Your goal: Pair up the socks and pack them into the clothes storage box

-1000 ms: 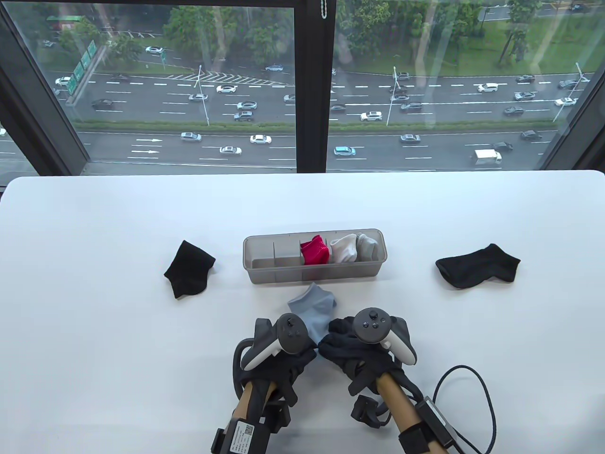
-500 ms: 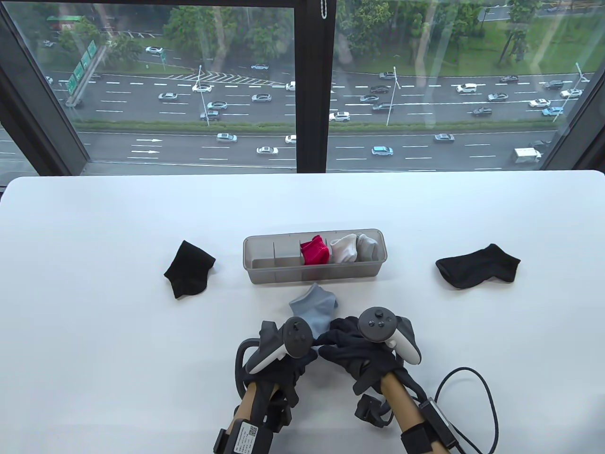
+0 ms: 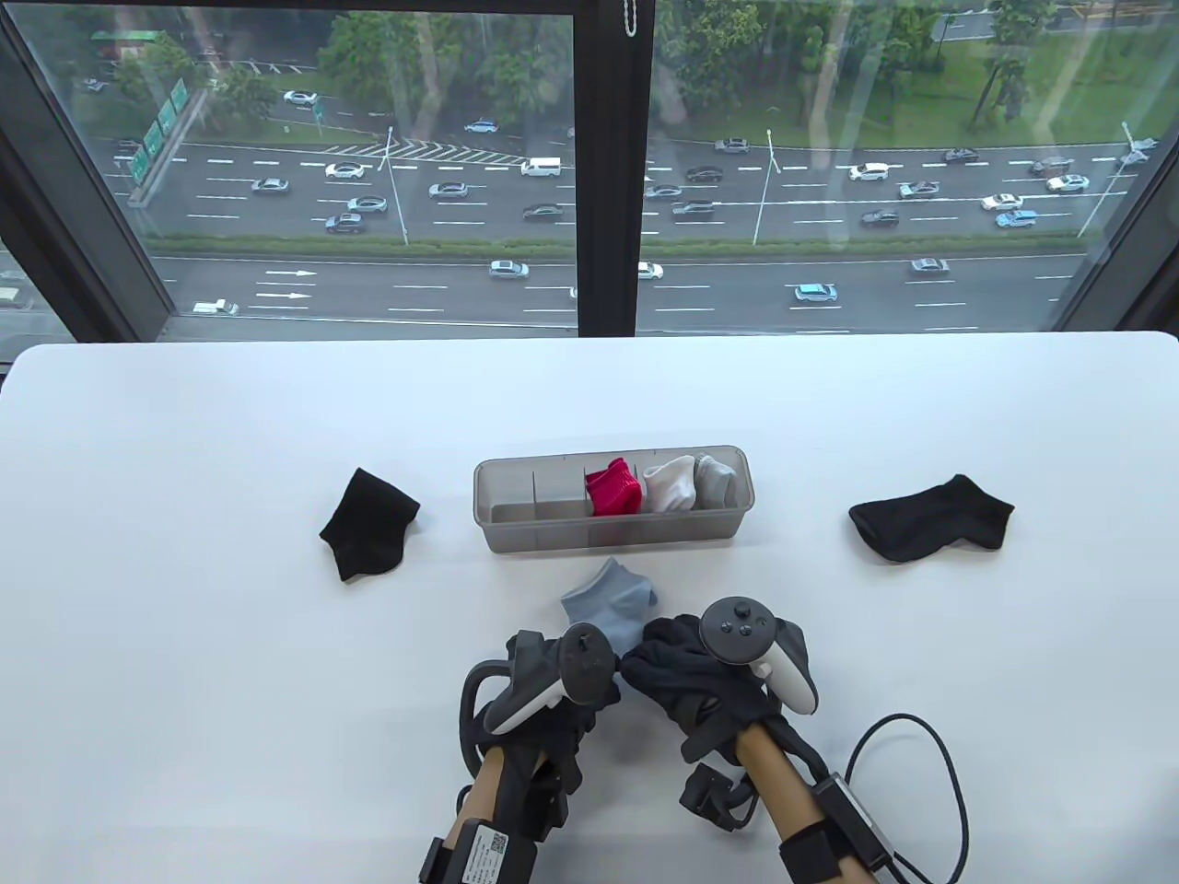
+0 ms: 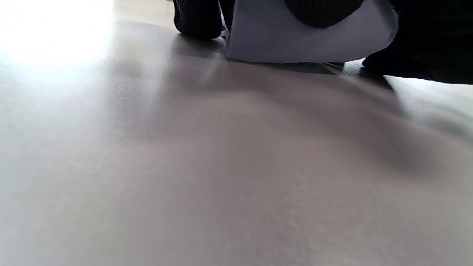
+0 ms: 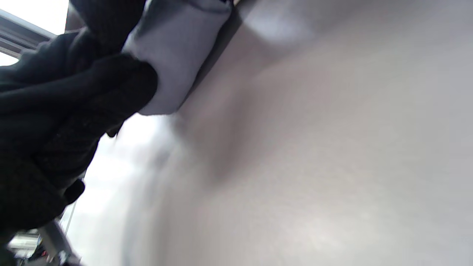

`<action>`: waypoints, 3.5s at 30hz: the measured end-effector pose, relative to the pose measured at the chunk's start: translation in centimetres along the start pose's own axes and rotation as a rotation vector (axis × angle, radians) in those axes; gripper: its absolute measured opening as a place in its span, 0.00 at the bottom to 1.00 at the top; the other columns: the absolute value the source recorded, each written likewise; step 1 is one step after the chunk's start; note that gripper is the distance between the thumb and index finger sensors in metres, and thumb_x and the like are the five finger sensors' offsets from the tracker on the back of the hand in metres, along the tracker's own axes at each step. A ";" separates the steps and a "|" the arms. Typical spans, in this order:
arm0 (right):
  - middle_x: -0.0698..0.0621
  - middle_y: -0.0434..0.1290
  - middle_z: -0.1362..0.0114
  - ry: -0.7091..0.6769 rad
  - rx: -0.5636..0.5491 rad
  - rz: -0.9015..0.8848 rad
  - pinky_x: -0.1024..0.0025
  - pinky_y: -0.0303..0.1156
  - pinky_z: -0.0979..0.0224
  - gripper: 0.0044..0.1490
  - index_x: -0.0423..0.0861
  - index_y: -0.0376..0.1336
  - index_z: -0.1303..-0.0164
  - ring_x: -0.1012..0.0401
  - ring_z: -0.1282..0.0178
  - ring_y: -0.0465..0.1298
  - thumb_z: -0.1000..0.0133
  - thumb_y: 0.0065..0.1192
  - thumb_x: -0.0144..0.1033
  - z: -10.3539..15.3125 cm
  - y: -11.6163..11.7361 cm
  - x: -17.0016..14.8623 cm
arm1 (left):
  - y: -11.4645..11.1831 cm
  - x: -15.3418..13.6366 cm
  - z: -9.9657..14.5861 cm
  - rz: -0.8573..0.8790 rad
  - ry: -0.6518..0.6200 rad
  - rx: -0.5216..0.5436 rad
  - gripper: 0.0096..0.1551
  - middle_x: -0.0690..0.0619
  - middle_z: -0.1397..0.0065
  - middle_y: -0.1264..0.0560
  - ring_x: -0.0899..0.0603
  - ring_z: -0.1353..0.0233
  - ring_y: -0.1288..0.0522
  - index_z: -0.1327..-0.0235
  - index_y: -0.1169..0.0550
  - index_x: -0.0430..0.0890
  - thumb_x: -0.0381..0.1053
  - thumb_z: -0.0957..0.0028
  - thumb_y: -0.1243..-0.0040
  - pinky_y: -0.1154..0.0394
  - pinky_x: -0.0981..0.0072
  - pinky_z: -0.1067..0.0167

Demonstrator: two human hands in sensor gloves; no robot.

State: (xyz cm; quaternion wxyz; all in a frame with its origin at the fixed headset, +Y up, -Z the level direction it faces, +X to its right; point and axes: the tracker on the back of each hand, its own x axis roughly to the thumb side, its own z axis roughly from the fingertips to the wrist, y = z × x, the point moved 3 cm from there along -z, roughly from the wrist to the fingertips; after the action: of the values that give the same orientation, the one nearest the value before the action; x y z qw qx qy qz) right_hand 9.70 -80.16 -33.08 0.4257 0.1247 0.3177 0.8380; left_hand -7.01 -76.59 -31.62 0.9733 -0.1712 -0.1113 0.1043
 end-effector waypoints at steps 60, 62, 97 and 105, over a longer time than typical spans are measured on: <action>0.43 0.37 0.11 -0.022 -0.093 -0.028 0.50 0.18 0.17 0.25 0.51 0.61 0.31 0.48 0.14 0.25 0.34 0.46 0.50 0.9 0.0 0.1 | -1.0 1.6 0.1 -0.105 -0.001 -0.079 0.28 0.51 0.21 0.35 0.38 0.14 0.42 0.37 0.33 0.50 0.61 0.46 0.48 0.54 0.33 0.18; 0.44 0.37 0.11 -0.010 -0.105 -0.066 0.51 0.17 0.18 0.25 0.47 0.62 0.33 0.49 0.14 0.25 0.34 0.45 0.48 1.0 0.2 0.1 | -1.0 1.8 0.1 -0.130 0.013 -0.055 0.28 0.50 0.21 0.35 0.37 0.15 0.41 0.37 0.34 0.50 0.60 0.47 0.45 0.52 0.34 0.18; 0.41 0.44 0.13 -0.032 -0.128 0.004 0.48 0.23 0.15 0.31 0.46 0.64 0.33 0.46 0.14 0.29 0.37 0.46 0.53 1.2 -0.4 0.3 | -0.5 1.7 0.4 -0.143 0.018 0.009 0.32 0.47 0.18 0.39 0.35 0.16 0.40 0.34 0.35 0.50 0.61 0.47 0.44 0.51 0.33 0.19; 0.42 0.35 0.10 -0.075 -0.168 0.163 0.44 0.27 0.13 0.44 0.63 0.48 0.18 0.45 0.14 0.26 0.44 0.60 0.56 1.7 -0.4 0.8 | -0.3 1.9 0.5 -0.201 0.026 -0.011 0.26 0.47 0.17 0.37 0.37 0.16 0.37 0.39 0.28 0.47 0.59 0.44 0.48 0.51 0.33 0.19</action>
State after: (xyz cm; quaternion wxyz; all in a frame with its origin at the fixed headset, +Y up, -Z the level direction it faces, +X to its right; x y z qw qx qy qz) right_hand 10.25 -78.58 -32.02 0.3766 0.1453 0.2191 0.8883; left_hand -5.31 -76.24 -30.70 0.9793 -0.1660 -0.1159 0.0033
